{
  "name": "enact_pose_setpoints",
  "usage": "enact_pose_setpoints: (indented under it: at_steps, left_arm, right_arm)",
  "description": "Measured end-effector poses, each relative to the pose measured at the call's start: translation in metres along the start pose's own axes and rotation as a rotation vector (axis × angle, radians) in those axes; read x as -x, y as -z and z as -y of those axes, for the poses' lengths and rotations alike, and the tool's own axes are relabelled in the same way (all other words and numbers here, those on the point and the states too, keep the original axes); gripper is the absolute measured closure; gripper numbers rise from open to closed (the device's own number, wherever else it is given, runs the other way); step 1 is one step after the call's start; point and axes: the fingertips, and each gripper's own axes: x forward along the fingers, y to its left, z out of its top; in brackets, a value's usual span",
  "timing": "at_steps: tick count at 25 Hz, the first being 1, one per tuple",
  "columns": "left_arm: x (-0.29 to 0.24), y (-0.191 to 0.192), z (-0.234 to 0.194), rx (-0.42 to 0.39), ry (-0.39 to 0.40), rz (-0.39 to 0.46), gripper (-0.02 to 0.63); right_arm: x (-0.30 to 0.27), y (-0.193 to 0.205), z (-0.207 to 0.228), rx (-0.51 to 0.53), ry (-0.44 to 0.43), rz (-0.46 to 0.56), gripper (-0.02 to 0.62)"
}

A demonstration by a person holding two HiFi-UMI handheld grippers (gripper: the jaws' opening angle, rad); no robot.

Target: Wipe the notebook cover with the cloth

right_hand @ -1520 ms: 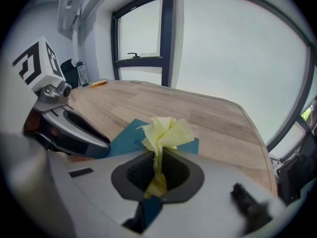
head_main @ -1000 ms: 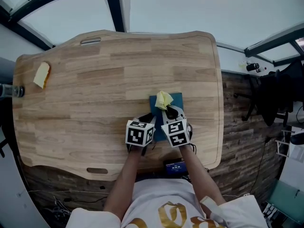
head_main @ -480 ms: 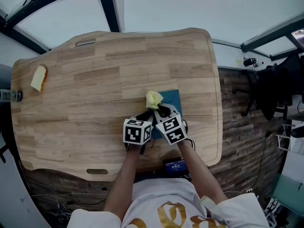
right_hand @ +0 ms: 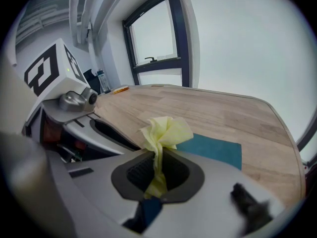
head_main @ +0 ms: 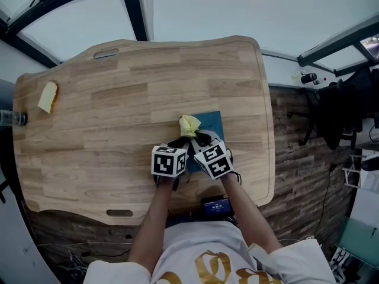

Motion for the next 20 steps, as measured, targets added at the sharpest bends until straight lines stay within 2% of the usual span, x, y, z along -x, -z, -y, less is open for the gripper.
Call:
enact_pose_setpoints:
  at_steps: [8, 20]
  left_arm:
    - [-0.001, 0.001, 0.000, -0.001, 0.000, 0.000, 0.531]
    - [-0.001, 0.001, 0.000, -0.009, -0.008, 0.004, 0.531]
  right_arm:
    - [0.009, 0.014, -0.007, -0.017, -0.017, -0.021, 0.558]
    - [0.025, 0.030, -0.020, 0.013, -0.008, -0.016, 0.558]
